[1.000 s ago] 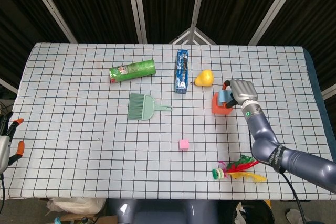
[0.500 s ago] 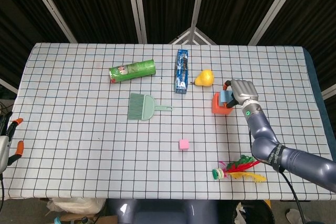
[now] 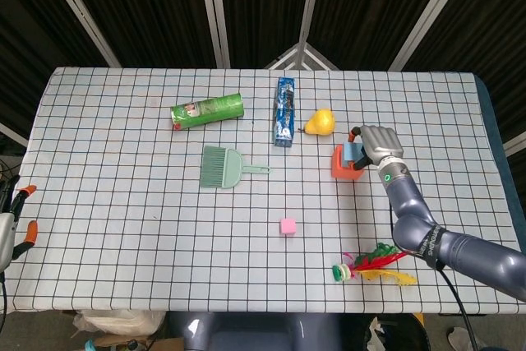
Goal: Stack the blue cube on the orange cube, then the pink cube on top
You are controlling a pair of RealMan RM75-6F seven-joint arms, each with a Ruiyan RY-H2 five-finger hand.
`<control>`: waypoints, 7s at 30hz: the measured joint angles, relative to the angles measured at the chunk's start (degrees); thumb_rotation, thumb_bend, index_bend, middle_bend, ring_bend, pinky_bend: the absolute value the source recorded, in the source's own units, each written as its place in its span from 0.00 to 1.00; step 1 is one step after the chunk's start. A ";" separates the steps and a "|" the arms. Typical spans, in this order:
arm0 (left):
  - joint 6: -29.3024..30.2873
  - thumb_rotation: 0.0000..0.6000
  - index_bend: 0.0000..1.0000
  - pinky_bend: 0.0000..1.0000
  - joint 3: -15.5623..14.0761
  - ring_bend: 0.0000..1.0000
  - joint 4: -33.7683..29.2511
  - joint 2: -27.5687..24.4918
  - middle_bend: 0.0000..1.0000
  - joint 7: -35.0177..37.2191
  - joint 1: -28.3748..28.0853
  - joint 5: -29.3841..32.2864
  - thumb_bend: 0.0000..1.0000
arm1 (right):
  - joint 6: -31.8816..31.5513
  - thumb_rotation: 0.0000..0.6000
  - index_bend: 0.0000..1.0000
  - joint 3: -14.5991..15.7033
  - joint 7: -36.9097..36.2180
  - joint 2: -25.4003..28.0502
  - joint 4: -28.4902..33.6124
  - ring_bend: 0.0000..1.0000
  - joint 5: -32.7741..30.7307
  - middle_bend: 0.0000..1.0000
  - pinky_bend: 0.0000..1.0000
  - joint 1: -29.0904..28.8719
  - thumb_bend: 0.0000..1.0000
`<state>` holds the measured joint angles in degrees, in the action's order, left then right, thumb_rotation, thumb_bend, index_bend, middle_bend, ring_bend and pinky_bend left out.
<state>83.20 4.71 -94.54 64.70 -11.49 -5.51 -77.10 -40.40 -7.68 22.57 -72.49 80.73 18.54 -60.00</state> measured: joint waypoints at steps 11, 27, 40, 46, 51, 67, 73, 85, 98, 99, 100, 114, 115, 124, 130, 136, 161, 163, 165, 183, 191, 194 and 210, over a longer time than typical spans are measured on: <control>0.11 1.00 0.16 0.00 -0.04 0.00 -0.06 -0.06 0.01 0.05 0.09 -0.02 0.54 | 0.41 1.00 0.26 0.14 -0.51 0.59 0.30 1.00 0.40 1.00 0.85 0.00 0.28; 0.01 1.00 0.16 0.00 -0.04 0.00 -0.10 -0.16 0.02 0.08 0.07 0.07 0.54 | 2.03 1.00 0.12 1.52 -0.86 4.24 3.53 1.00 1.38 1.00 0.85 0.35 0.25; -0.09 1.00 0.16 0.00 -0.22 0.00 -0.40 -0.68 0.02 1.10 0.22 -0.13 0.54 | -6.77 1.00 0.14 3.28 -4.10 16.30 22.21 1.00 15.24 1.00 0.85 8.52 0.25; -0.53 1.00 0.16 0.00 -0.30 0.00 -0.62 -0.84 0.02 1.12 0.12 -0.02 0.54 | -15.87 1.00 0.27 5.26 -10.31 19.00 28.41 1.00 32.64 1.00 0.85 18.12 0.25; -0.75 1.00 0.16 0.00 -0.31 0.00 -0.68 -0.82 0.02 0.92 0.03 0.19 0.54 | -21.91 1.00 0.30 7.91 -15.20 18.70 30.64 1.00 46.26 1.00 0.85 26.30 0.25; -0.91 1.00 0.16 0.00 -0.39 0.00 -0.94 -0.64 0.02 -0.15 -0.08 0.55 0.54 | -24.75 1.00 0.32 8.79 -13.32 6.24 26.56 1.00 62.10 1.00 0.85 29.99 0.25; -1.59 1.00 0.16 0.00 -0.45 0.00 -0.98 -0.38 0.02 -1.00 -0.38 0.91 0.54 | -23.35 1.00 0.32 7.84 -11.94 5.37 27.06 1.00 58.82 1.00 0.85 29.71 0.25; -2.04 1.00 0.16 0.00 -0.29 0.00 -1.04 -0.21 0.02 -1.62 -0.66 1.69 0.54 | -20.09 1.00 0.32 4.09 -0.95 -0.15 29.99 1.00 37.95 1.00 0.85 26.82 0.32; -2.46 1.00 0.16 0.00 -0.27 0.00 -0.86 -0.40 0.02 -1.29 -0.86 1.93 0.54 | -23.00 1.00 0.32 1.60 3.67 -9.33 30.63 1.00 29.69 1.00 0.85 24.69 0.33; -2.57 1.00 0.16 0.00 -0.29 0.00 -0.84 -0.37 0.02 -1.34 -0.91 1.96 0.54 | -23.10 1.00 0.32 1.52 3.63 -9.66 30.58 1.00 29.62 1.00 0.85 24.65 0.33; -2.65 1.00 0.16 0.00 -0.30 0.00 -0.84 -0.35 0.02 -1.43 -0.96 2.00 0.54 | -23.24 1.00 0.32 1.37 3.41 -10.05 30.41 1.00 29.65 1.00 0.85 24.63 0.33; -2.71 1.00 0.16 0.00 -0.34 0.00 -1.13 -0.19 0.02 -2.44 -1.06 2.56 0.54 | -23.64 1.00 0.32 0.02 1.92 -14.39 27.23 1.00 28.56 1.00 0.85 24.09 0.33; -2.73 1.00 0.16 0.00 -0.31 0.00 -1.12 -0.20 0.02 -2.41 -1.06 2.64 0.54 | -23.51 1.00 0.32 -0.13 1.93 -14.79 26.73 1.00 28.17 1.00 0.85 23.92 0.33; -2.96 1.00 0.16 0.00 -0.28 0.00 -1.09 -0.13 0.02 -2.60 -1.24 2.86 0.54 | -22.13 1.00 0.32 -0.21 0.84 -16.33 24.53 1.00 28.52 1.00 0.85 23.44 0.34; -2.69 1.00 0.16 0.00 -0.26 0.00 -1.11 -0.16 0.02 -2.51 -1.14 2.85 0.54 | -21.43 1.00 0.32 -0.10 0.08 -16.98 23.36 1.00 29.09 1.00 0.85 23.35 0.34; -2.83 1.00 0.16 0.00 -0.31 0.00 -1.13 -0.18 0.02 -2.53 -1.24 2.83 0.54 | -20.96 1.00 0.32 -0.27 -0.11 -17.84 22.66 1.00 29.11 1.00 0.85 23.01 0.34; -2.78 1.00 0.16 0.00 -0.23 0.00 -0.96 -0.47 0.02 -1.81 -1.18 3.02 0.54 | -18.31 1.00 0.32 -1.17 -0.25 -20.87 17.85 1.00 25.68 1.00 0.85 21.28 0.35; -2.81 1.00 0.16 0.00 -0.24 0.00 -1.03 -0.45 0.02 -1.96 -1.19 3.08 0.54 | -17.92 1.00 0.32 -1.31 -0.86 -20.95 17.50 1.00 25.78 1.00 0.85 21.24 0.36; -2.82 1.00 0.16 0.00 -0.22 0.00 -1.11 -0.45 0.02 -2.09 -1.18 3.27 0.54 | -17.55 1.00 0.32 -1.44 -1.37 -21.01 17.21 1.00 25.96 1.00 0.85 21.19 0.36; -2.99 1.00 0.16 0.00 -0.15 0.00 -1.34 -0.43 0.02 -2.61 -1.27 3.90 0.54 | -15.56 1.00 0.38 -1.61 -3.91 -21.48 15.38 1.00 26.51 1.00 0.85 20.98 0.38; -3.09 1.00 0.16 0.00 -0.15 0.00 -1.36 -0.40 0.02 -2.81 -1.33 4.07 0.54 | -14.92 1.00 0.41 -1.58 -4.76 -21.61 14.64 1.00 27.02 1.00 0.85 20.93 0.41; -3.12 1.00 0.16 0.00 -0.18 0.00 -1.35 -0.33 0.02 -2.95 -1.38 4.07 0.54 | -14.63 1.00 0.42 -1.55 -5.16 -21.62 14.46 1.00 27.09 1.00 0.85 20.92 0.41; -3.06 1.00 0.16 0.00 -0.24 0.00 -1.42 -0.33 0.02 -2.95 -1.39 4.04 0.54 | -14.98 1.00 0.45 -2.34 -8.09 -19.35 16.33 1.00 29.47 1.00 0.85 21.86 0.43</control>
<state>80.14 4.46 -95.96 64.36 -14.44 -6.90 -73.06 -55.38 -10.01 14.48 -91.84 97.06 48.01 -38.14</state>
